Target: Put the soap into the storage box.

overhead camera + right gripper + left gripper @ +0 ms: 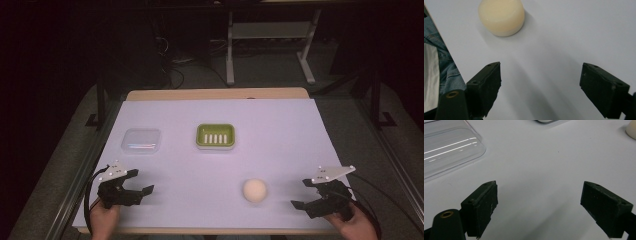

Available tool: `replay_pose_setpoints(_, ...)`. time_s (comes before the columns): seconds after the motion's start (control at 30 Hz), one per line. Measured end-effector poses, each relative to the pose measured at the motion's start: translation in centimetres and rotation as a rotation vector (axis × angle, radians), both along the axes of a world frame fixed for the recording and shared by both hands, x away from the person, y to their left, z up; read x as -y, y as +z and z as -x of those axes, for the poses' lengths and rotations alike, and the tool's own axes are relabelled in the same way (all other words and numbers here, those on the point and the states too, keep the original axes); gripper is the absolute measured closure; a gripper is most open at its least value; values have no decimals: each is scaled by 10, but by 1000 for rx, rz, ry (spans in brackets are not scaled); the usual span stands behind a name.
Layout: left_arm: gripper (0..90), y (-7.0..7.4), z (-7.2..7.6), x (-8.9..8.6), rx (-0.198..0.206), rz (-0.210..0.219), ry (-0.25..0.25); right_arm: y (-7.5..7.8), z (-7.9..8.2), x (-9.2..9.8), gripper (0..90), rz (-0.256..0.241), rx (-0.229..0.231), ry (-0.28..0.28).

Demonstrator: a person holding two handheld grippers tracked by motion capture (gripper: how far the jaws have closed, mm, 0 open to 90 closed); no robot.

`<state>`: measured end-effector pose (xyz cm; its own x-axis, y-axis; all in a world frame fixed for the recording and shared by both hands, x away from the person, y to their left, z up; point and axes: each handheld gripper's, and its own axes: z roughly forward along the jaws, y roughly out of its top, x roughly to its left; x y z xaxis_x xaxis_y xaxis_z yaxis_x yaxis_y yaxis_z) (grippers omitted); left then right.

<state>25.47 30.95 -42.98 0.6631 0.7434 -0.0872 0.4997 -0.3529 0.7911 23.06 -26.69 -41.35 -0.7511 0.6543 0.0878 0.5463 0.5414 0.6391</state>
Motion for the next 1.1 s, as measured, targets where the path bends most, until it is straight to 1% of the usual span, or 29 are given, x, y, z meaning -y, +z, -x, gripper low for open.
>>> replay_pose_setpoints(0.07,135,0,0,0,0,-6,-3,0,-1,-2,148,2,-4,-4)
replay_pose_setpoints(0.1,135,0,0,1,-5,0,3,0,-1,-2,148,2,-4,-4)
replay_pose_setpoints(0.37,135,0,0,1,-6,-3,1,0,-3,-10,146,11,6,13)
replay_pose_setpoints(0.53,135,0,0,1,-6,-2,1,0,-4,-16,145,25,-4,24)
replay_pose_setpoints(0.7,135,0,0,1,-7,-4,0,0,-5,-19,145,23,3,33)
replay_pose_setpoints(0.77,135,-1,0,2,-2,-11,-5,0,-6,-21,146,22,3,39)
replay_pose_setpoints(0.9,135,0,0,2,1,-20,-12,1,-6,-24,146,22,-5,41)
replay_pose_setpoints(1.1,135,-1,0,2,-5,-13,-7,1,-9,-32,146,25,1,69)
